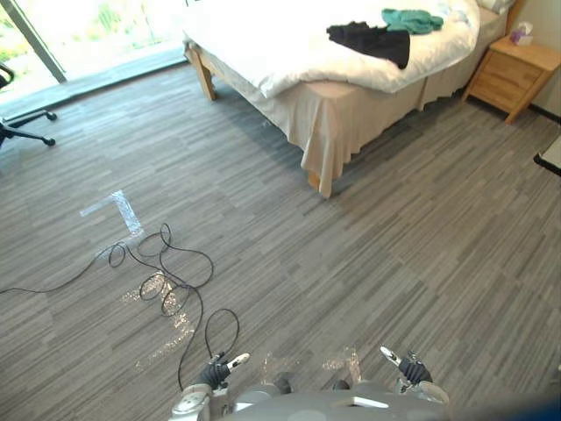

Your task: Tidy the bed and pick cloth on bed and put in laundry

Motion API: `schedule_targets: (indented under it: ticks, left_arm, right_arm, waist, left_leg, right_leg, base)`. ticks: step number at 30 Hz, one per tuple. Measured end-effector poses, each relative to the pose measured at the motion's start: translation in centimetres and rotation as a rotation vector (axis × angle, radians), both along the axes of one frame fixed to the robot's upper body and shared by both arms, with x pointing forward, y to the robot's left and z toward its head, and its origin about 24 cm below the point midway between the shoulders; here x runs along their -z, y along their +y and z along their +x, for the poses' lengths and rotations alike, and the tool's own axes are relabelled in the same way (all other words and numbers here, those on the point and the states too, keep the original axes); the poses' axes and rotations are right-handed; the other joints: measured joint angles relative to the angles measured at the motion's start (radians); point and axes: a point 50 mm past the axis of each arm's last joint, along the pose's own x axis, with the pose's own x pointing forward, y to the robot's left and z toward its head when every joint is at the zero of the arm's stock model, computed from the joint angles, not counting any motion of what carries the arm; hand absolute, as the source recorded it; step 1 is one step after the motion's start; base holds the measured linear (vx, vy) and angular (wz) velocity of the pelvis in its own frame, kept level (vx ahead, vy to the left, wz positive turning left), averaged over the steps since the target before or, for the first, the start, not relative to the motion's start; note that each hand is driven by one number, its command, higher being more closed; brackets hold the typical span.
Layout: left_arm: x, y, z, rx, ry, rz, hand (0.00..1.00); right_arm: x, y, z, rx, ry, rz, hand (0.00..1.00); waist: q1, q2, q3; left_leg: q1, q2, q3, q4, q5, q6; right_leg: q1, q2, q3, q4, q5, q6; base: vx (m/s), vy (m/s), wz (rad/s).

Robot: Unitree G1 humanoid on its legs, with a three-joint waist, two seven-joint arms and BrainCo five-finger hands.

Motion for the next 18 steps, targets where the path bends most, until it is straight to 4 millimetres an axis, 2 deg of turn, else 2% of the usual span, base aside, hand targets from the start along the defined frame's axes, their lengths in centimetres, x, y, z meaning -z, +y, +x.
schedule_targets:
  ticks: [3, 4, 5, 6, 8, 11, 12, 13, 15, 17, 18]
  left_arm:
    - [-0.4, 0.3, 1.3, 0.010, -0.030, 0.008, 0.00]
    - [-0.4, 0.5, 1.3, 0.003, -0.031, 0.012, 0.00]
    - [-0.6, 0.7, 1.7, -0.019, -0.045, 0.018, 0.00]
    - [-0.7, 0.8, 2.0, -0.027, -0.051, 0.026, 0.00]
    - [-0.9, 0.6, 3.0, -0.013, -0.072, 0.032, 0.00]
    - [-1.4, -0.3, 4.6, 0.020, -0.103, 0.042, 0.00]
    - [-1.3, -0.9, 4.6, 0.025, -0.101, 0.031, 0.00]
    - [-1.3, -1.9, 5.3, 0.051, -0.116, 0.016, 0.00]
    - [-1.6, -3.1, 6.0, 0.078, -0.151, -0.001, 0.00]
    - [-1.6, -3.6, 6.0, 0.093, -0.153, -0.011, 0.00]
    - [-1.6, -4.1, 6.0, 0.092, -0.160, -0.022, 0.00]
  right_arm:
    - [-0.5, 0.0, 1.2, 0.013, -0.052, -0.001, 0.00]
    - [-0.7, 0.1, 1.6, 0.015, -0.068, 0.000, 0.00]
    - [-0.8, 0.0, 1.9, 0.023, -0.083, 0.002, 0.00]
    - [-0.9, 0.0, 1.9, 0.032, -0.087, 0.006, 0.00]
    - [-1.1, 0.0, 2.4, 0.046, -0.112, 0.011, 0.00]
    - [-2.0, -0.2, 3.7, 0.062, -0.177, 0.004, 0.00]
    - [-2.1, 0.0, 4.0, 0.069, -0.193, 0.011, 0.00]
    - [-2.3, -0.3, 4.3, 0.078, -0.202, 0.005, 0.00]
    - [-2.5, -0.8, 4.3, 0.120, -0.218, -0.002, 0.00]
    - [-2.4, -0.9, 4.0, 0.128, -0.213, -0.005, 0.00]
    - [-2.3, -0.9, 3.8, 0.132, -0.207, -0.003, 0.00]
  waist:
    - [0.004, -0.009, 0.050]
    - [0.005, -0.001, 0.063]
    - [0.000, -0.013, 0.075]
    - [0.000, -0.013, 0.079]
    - [0.001, -0.005, 0.089]
    - [-0.001, 0.013, 0.110]
    - [-0.006, 0.013, 0.112]
    - [-0.011, 0.038, 0.130]
    - [-0.025, 0.042, 0.155]
    - [-0.034, 0.040, 0.152]
    - [-0.041, 0.040, 0.142]
  left_leg:
    - [-0.033, 0.033, 0.033, 0.095, -0.059, 0.008]
    - [-0.050, 0.048, 0.039, 0.140, -0.084, 0.007]
    - [-0.056, 0.064, 0.050, 0.187, -0.115, 0.000]
    - [-0.072, 0.089, 0.051, 0.238, -0.148, -0.015]
    - [-0.085, 0.143, 0.065, 0.300, -0.191, -0.040]
    - [-0.081, 0.220, 0.113, 0.346, -0.239, -0.095]
    - [-0.074, 0.260, 0.140, 0.373, -0.264, -0.127]
    - [-0.052, 0.304, 0.191, 0.380, -0.263, -0.129]
    - [0.046, 0.309, 0.274, 0.317, -0.224, -0.132]
    - [0.117, 0.299, 0.304, 0.288, -0.186, -0.122]
    - [0.131, 0.295, 0.304, 0.285, -0.171, -0.120]
  right_leg:
    - [-0.113, -0.018, -0.011, 0.219, 0.001, 0.015]
    - [-0.155, -0.025, -0.016, 0.302, -0.006, 0.008]
    - [-0.188, -0.058, -0.041, 0.377, -0.026, 0.005]
    - [-0.200, -0.078, -0.067, 0.382, -0.032, 0.008]
    - [-0.215, -0.084, -0.093, 0.329, -0.046, 0.023]
    - [-0.293, -0.088, -0.096, 0.229, -0.024, 0.035]
    - [-0.304, -0.084, -0.122, 0.222, 0.045, -0.018]
    - [-0.303, -0.051, -0.132, 0.240, 0.033, -0.057]
    - [-0.309, -0.067, -0.148, 0.342, 0.011, -0.063]
    - [-0.297, -0.085, -0.150, 0.424, -0.031, -0.085]
    - [-0.286, -0.087, -0.150, 0.422, -0.078, -0.087]
  base:
    - [-0.01, -0.032, -0.30]
    - [0.00, -0.059, -0.31]
    - [0.06, -0.134, -0.35]
    - [0.10, -0.144, -0.29]
    - [0.13, -0.214, -0.43]
    - [0.19, -0.308, -0.68]
    - [0.35, -0.373, -0.70]
    - [0.34, -0.301, -0.72]
    - [0.35, -0.248, -0.51]
    - [0.33, -0.219, -0.25]
    - [0.29, -0.210, -0.13]
